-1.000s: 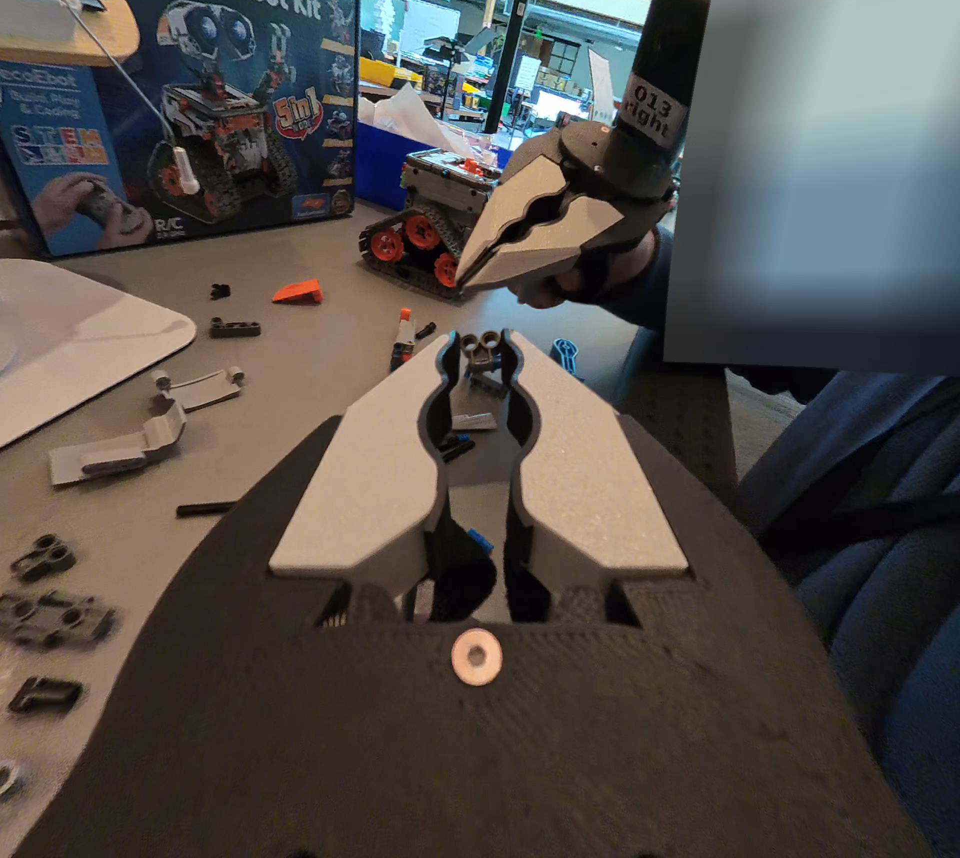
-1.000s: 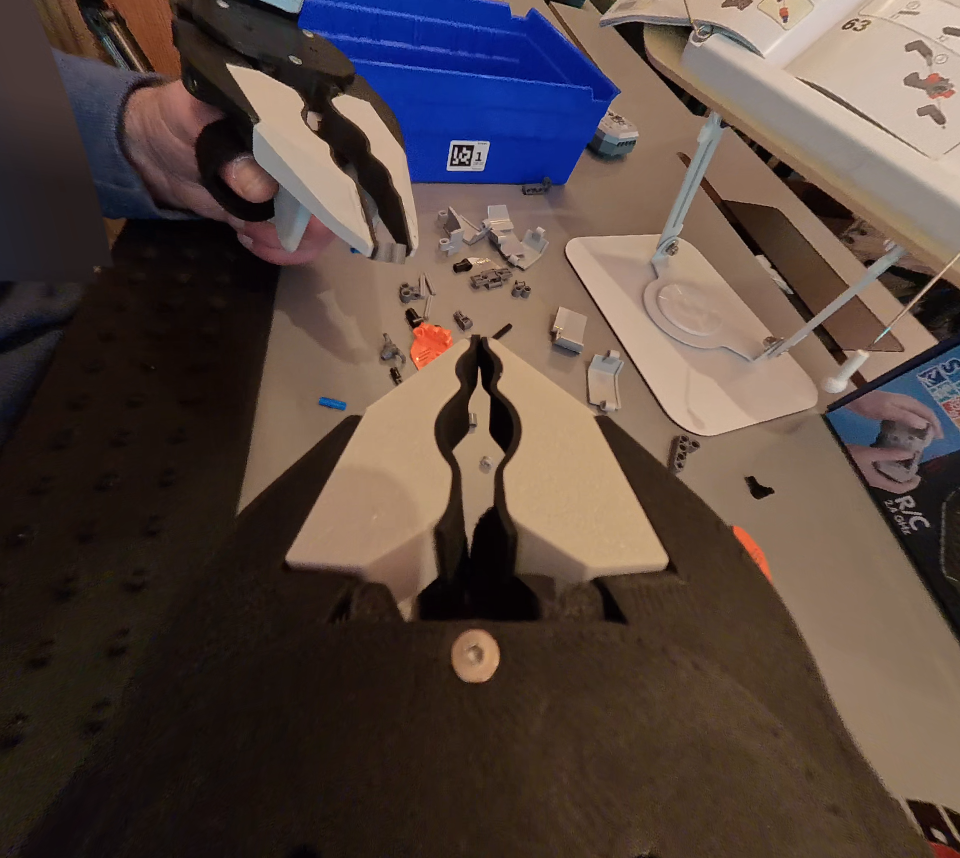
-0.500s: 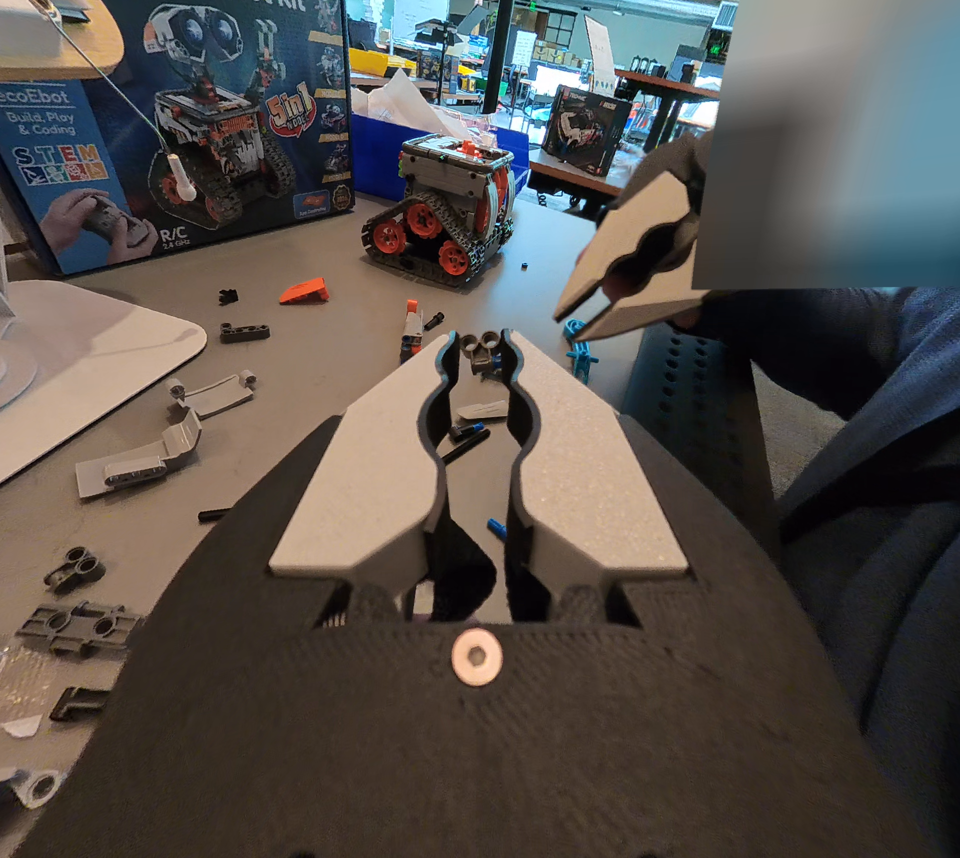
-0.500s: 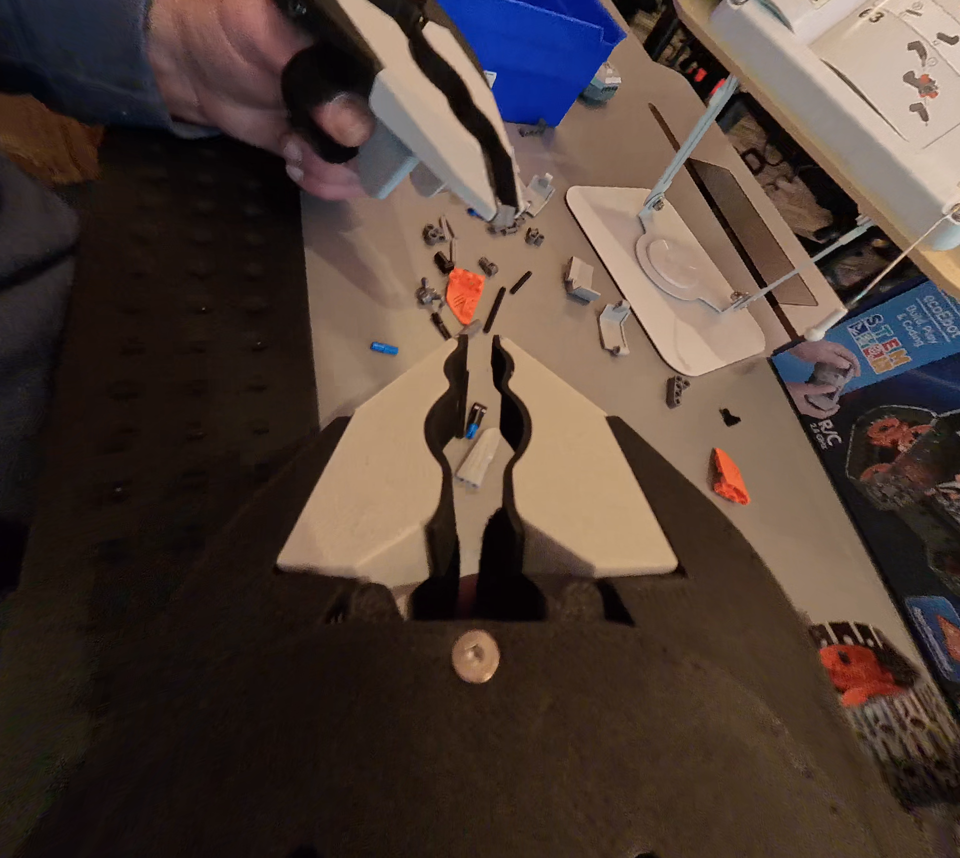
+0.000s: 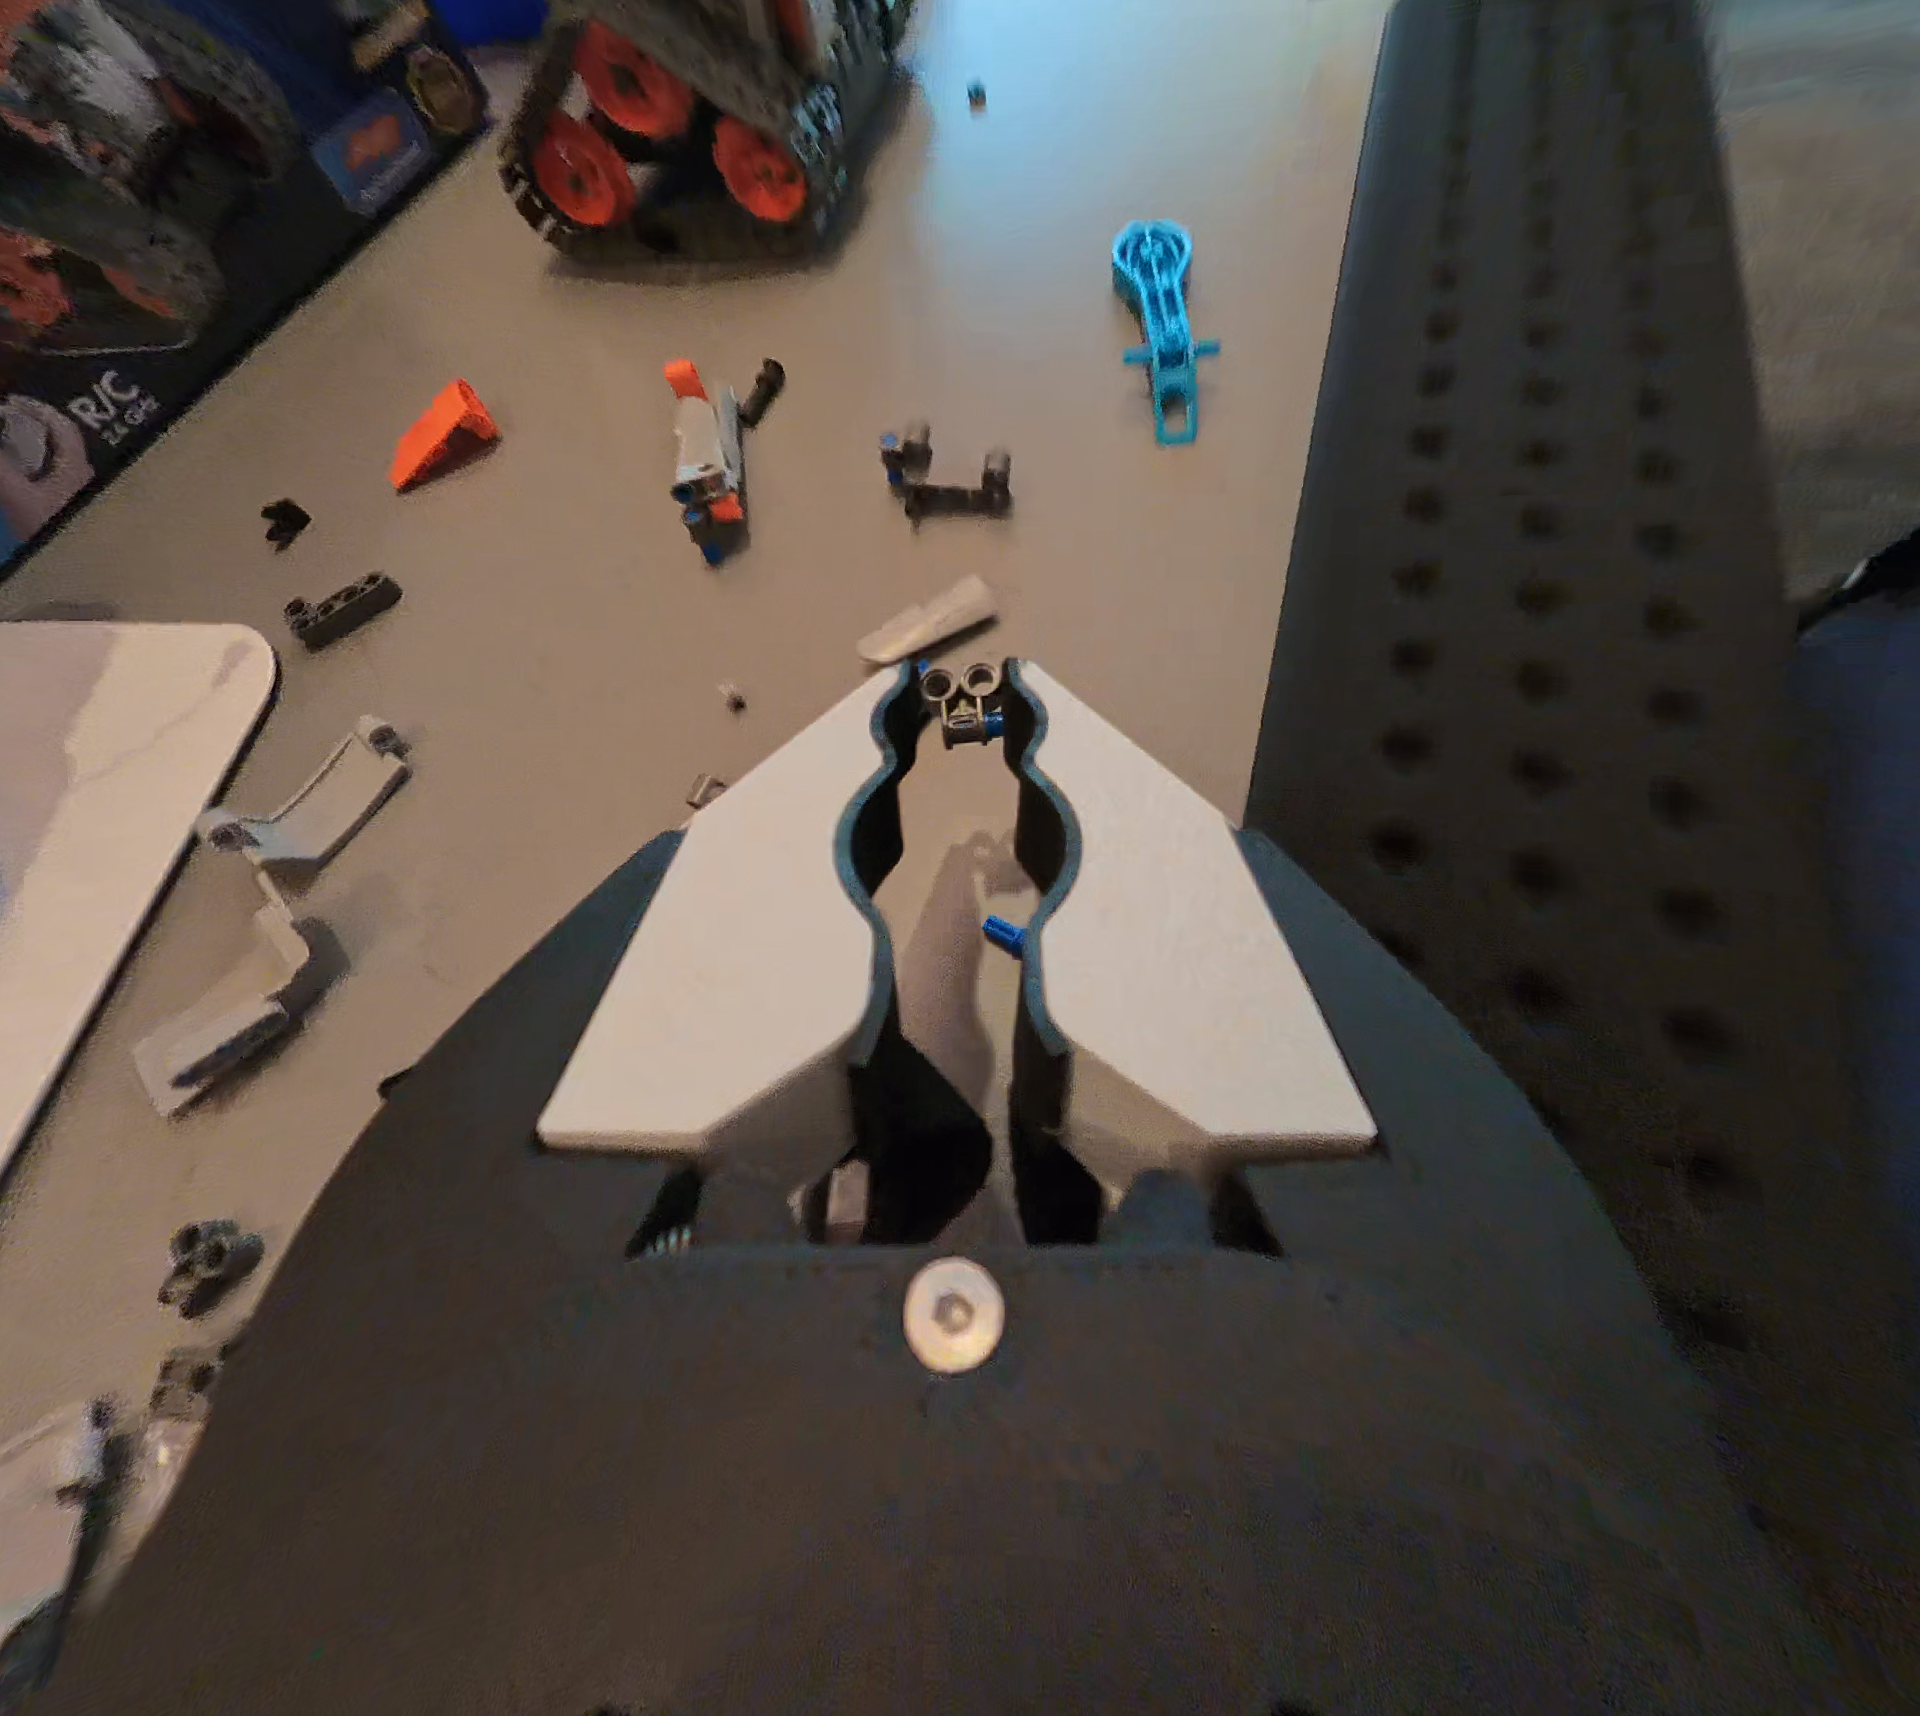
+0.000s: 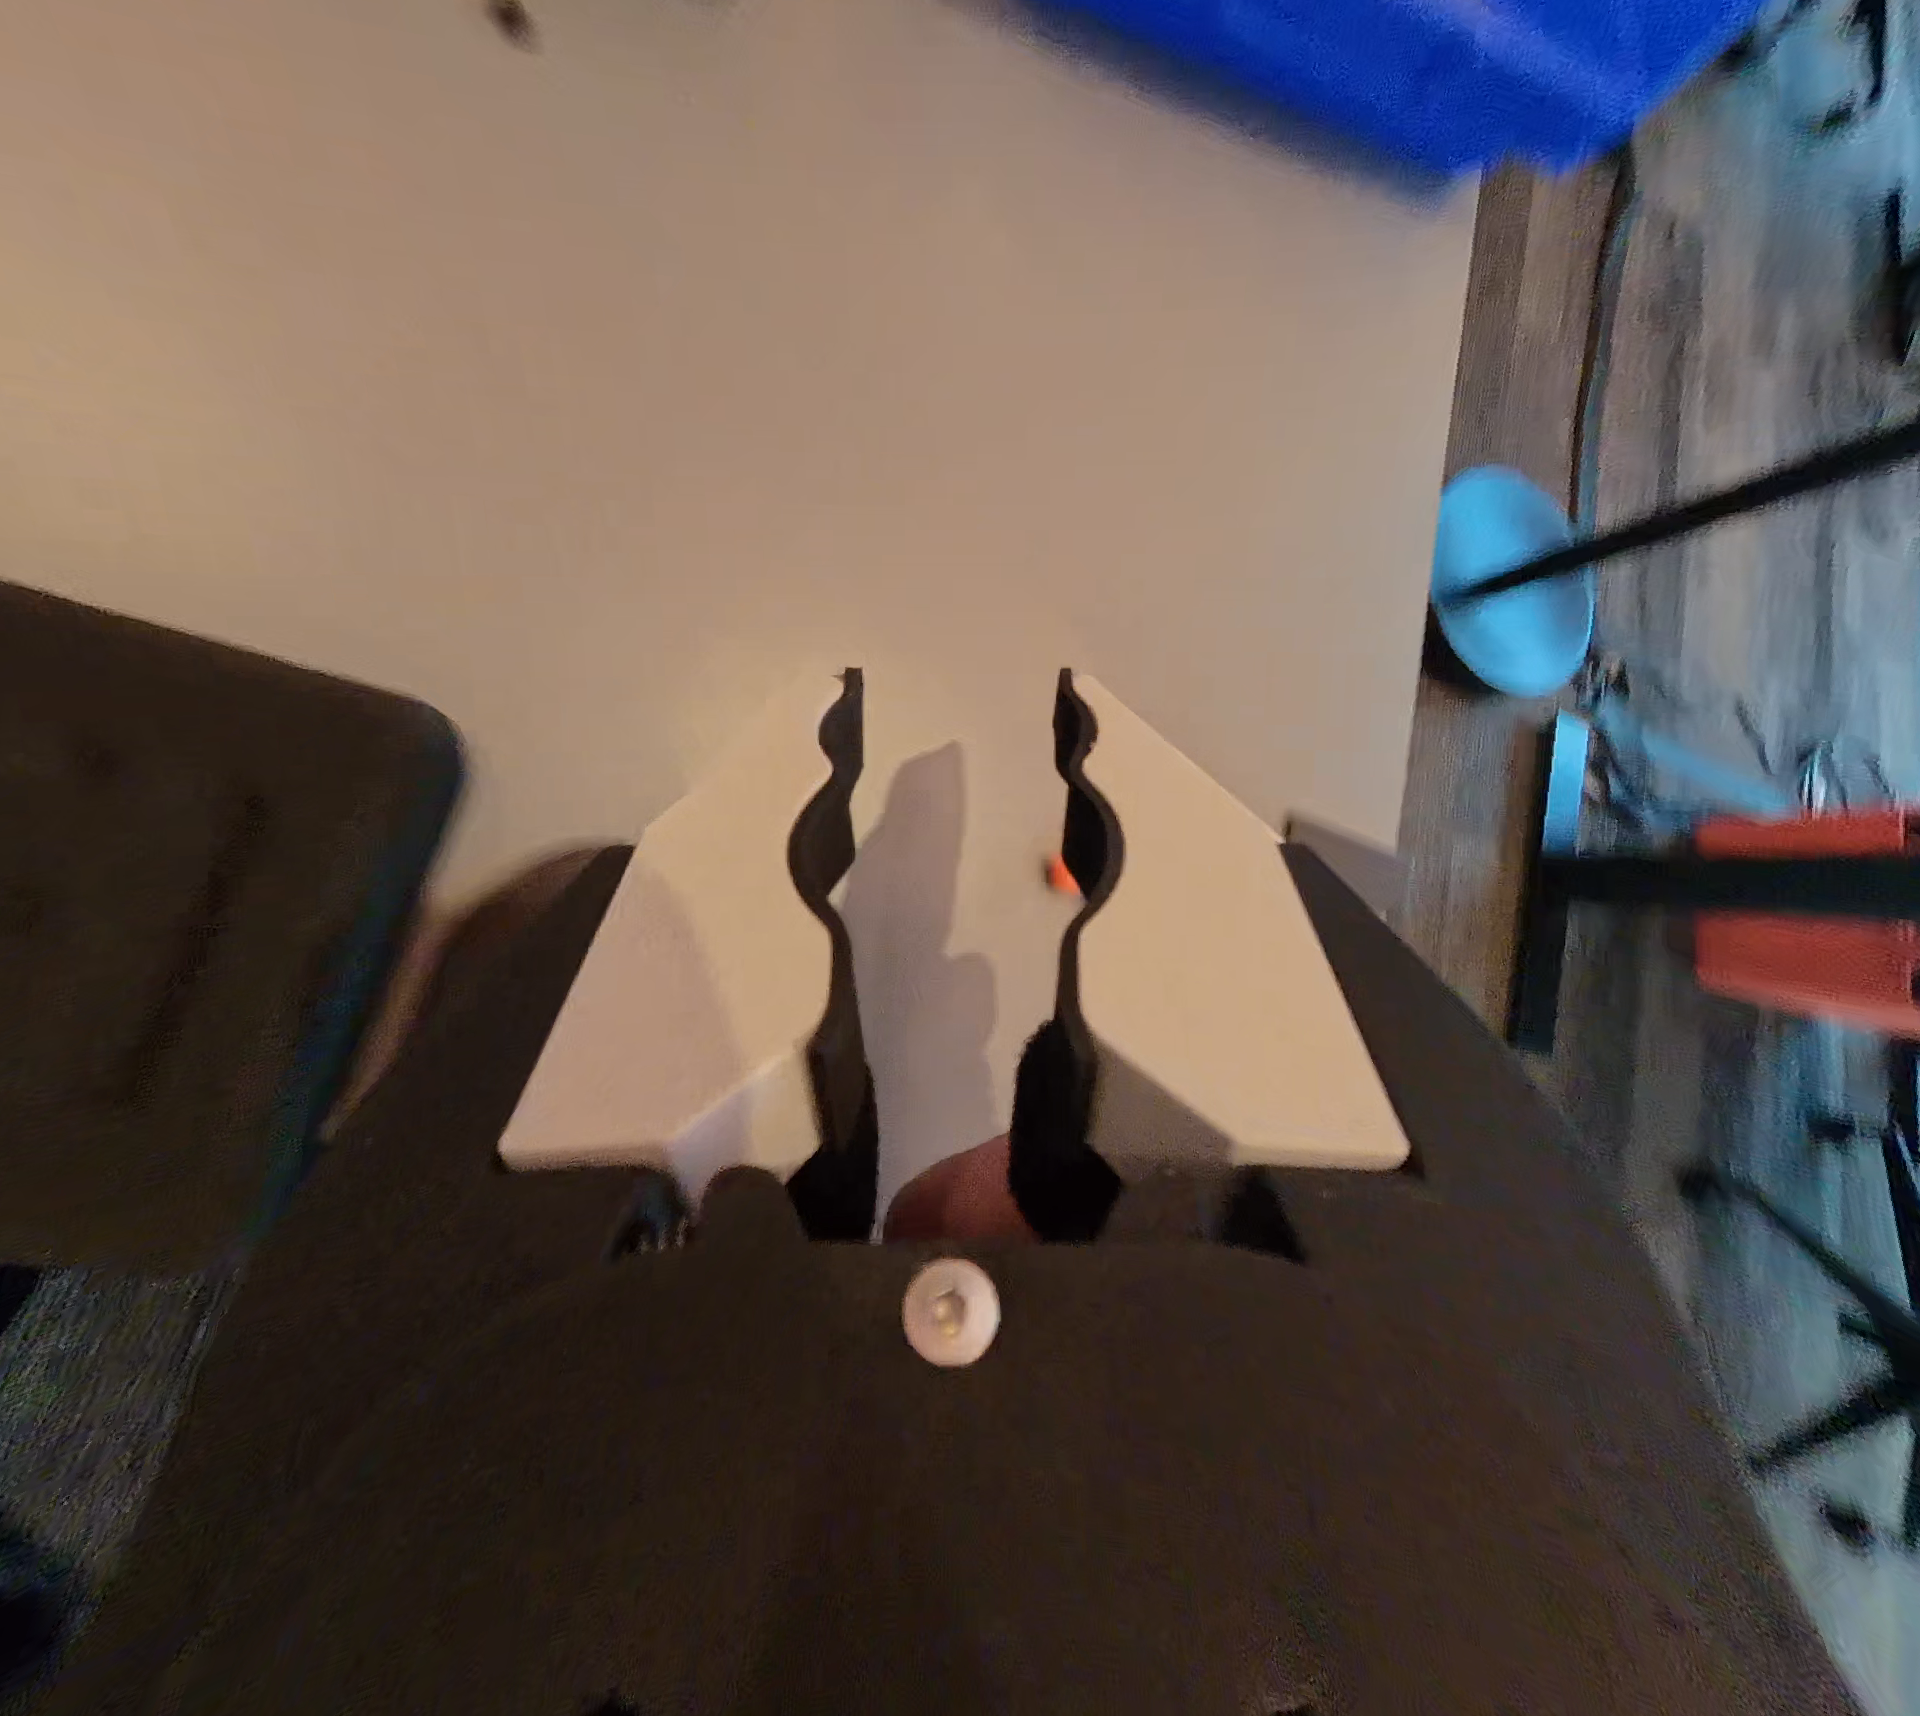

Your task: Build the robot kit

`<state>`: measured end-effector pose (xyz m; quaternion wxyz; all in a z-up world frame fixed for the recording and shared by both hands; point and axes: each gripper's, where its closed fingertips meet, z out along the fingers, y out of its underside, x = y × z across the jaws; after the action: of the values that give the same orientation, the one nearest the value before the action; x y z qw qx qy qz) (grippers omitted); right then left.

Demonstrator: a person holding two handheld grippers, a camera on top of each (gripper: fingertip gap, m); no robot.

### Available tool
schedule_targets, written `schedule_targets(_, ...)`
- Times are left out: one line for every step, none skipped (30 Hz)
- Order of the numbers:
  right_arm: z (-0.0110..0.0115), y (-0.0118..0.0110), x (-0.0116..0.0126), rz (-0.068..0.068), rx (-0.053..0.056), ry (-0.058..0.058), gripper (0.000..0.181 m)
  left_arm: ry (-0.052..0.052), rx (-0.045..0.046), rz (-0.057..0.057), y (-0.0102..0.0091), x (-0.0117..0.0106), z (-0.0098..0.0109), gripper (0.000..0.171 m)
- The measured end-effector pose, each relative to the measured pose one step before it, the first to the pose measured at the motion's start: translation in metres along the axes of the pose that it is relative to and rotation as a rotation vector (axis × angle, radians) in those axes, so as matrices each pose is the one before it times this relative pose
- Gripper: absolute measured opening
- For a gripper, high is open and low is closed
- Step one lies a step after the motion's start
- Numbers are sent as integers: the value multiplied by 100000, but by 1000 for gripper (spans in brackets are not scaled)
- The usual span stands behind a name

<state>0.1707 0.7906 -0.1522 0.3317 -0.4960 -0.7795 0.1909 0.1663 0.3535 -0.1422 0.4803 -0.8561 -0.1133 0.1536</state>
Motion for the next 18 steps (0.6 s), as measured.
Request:
schedule_targets(361,1601,573,1518,-6757,-1148,39,607,-3250,3645,355,322,440,14)
schedule_targets(495,1286,489,1328,-5786,-1165,36,1243,-1962,1894,187,347,370,14)
schedule_targets(336,649,377,2794,-4485,-1057,34,1195,-644,659,9,262,269,14)
schedule_targets(-45,-303,118,-368,192,-402,32,1142,0,135,-66,197,154,14)
schedule_targets(-62,98,454,-2496,-2593,2851,29,934,-184,-74,-27,123,69,14)
schedule_targets(98,660,683,-2387,-5975,3477,28,352,-710,-4,66,-6,35,14)
schedule_targets(160,445,239,-1720,-3706,-224,27,-41,-496,102,59,-60,13,14)
schedule_targets(175,260,-40,-859,-1963,-2918,29,784,-895,-62,139,69,54,14)
schedule_targets(220,475,460,-1600,-3540,-132,31,1088,-1377,177,214,145,114,14)
schedule_targets(224,523,729,-3367,-3608,1503,31,-194,-1358,663,230,-35,162,14)
schedule_targets(298,331,117,-1988,-2233,-2923,30,444,-1787,553,294,64,204,14)
schedule_targets(232,-103,-147,71,140,-4950,25,1545,-1481,354,232,260,218,14)
schedule_targets(83,-122,31,-728,44,-3041,26,730,-969,447,153,142,212,14)
schedule_targets(48,-16,-125,-1634,-689,-2898,24,-8,-1123,525,176,16,183,14)
schedule_targets(45,-62,-244,-1313,-64,-3073,19,475,-1408,334,218,47,170,14)
schedule_targets(28,13,-62,86,-201,-2017,18,585,-948,137,169,57,141,14)
schedule_targets(4,55,286,858,-431,235,9,53,-449,-41,116,-42,120,14)
schedule_targets(59,37,264,-418,-205,512,2,184,-348,-399,113,-24,75,14)
